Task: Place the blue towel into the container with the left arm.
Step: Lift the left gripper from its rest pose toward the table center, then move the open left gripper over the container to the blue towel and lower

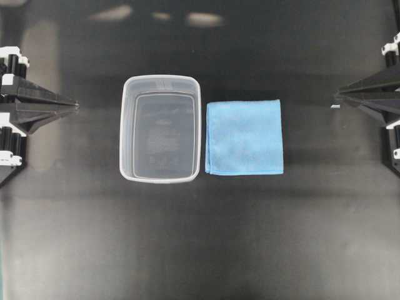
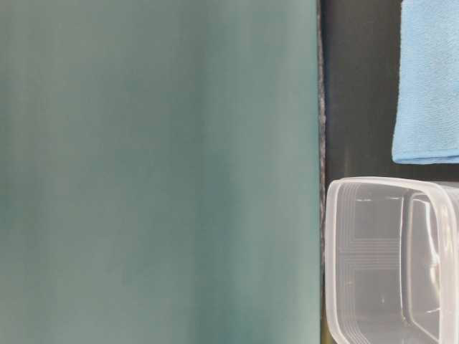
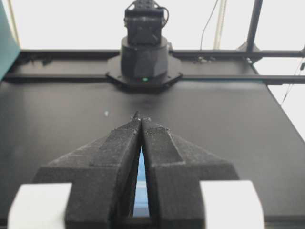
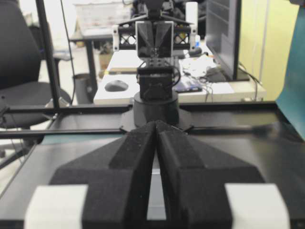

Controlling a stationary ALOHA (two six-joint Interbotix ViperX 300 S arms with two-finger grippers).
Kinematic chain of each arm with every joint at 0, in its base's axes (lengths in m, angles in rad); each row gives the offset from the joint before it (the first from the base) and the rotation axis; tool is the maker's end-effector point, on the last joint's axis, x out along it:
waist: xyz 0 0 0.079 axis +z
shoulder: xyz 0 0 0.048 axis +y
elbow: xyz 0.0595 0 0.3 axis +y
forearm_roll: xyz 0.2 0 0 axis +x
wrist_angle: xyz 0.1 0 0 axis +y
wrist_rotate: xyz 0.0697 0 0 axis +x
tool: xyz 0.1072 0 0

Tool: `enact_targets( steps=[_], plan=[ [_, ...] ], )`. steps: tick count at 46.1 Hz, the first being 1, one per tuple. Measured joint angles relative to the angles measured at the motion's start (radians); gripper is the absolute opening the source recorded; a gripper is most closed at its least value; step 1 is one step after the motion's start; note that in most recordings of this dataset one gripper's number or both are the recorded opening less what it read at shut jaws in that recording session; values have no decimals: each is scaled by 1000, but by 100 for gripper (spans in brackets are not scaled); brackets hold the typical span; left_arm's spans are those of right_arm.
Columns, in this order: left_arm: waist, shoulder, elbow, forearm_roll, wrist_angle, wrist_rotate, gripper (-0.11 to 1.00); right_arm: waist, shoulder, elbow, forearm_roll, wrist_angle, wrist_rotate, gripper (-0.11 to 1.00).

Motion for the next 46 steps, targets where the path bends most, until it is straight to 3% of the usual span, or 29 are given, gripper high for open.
enact_targets(
  steps=[12,29,32,39,43,46],
  plan=[
    [25,77,-127,37,158,-17,1,-2,-17,0,5,63,29,0],
    [48,324,-383,38,465,-2,1,-5,-83,-5,5,399,97,3],
    [52,371,-428,40,505,-2,1,-5,-94,-6,5,442,98,11],
    [58,480,-515,40,578,-2,3,-6,-137,-6,6,466,98,47],
    [61,549,-572,40,627,-2,13,-14,-164,-6,6,472,98,68],
    [64,595,-615,38,667,0,27,-15,-183,-6,6,474,98,75]
  ],
)
